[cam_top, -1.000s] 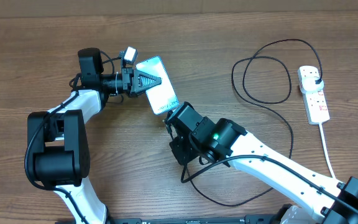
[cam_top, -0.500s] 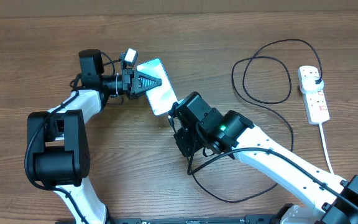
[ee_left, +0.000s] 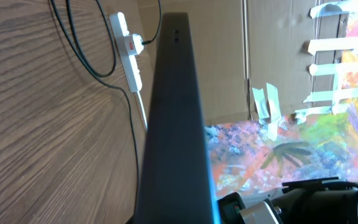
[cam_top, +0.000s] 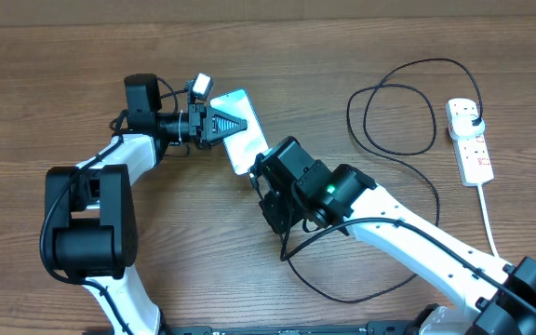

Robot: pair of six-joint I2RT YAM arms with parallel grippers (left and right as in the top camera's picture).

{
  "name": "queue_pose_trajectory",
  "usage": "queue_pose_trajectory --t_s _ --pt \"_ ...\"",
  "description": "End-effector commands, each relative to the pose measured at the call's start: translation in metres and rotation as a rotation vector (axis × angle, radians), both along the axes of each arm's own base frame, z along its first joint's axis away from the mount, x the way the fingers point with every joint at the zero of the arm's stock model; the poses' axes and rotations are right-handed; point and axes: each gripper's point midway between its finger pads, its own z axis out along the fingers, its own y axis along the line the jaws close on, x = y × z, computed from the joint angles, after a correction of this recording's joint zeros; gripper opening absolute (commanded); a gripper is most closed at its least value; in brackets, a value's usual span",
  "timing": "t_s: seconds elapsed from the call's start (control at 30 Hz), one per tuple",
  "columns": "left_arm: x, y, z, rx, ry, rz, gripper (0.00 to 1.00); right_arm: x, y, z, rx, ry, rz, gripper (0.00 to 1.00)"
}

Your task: Plug charger to phone and switch on socket

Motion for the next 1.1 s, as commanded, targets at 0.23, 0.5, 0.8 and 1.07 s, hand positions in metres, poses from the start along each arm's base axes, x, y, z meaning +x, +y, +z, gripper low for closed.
queue_pose_trajectory --t_s 0.23,0.5,0.8,1.07 --pt "-0.015 -0.020 0.007 -0.027 0.008 -0.084 0.04 -0.040 -0.037 0.030 -0.042 0.035 0.031 0.04" --pt "-0.035 -0.055 0.006 -0.024 0.054 -0.178 0.04 -0.052 -0.037 0.013 0.040 0.097 -0.099 0.04" --pt "-0.035 -0.055 0.006 -0.023 0.060 -0.176 0.04 -0.049 -0.035 0.015 0.070 0.142 -0.208 0.04" --pt "-0.035 -0.055 0.006 -0.024 0.061 -0.176 0.04 -0.044 -0.029 0.018 0.097 0.120 -0.205 0.04"
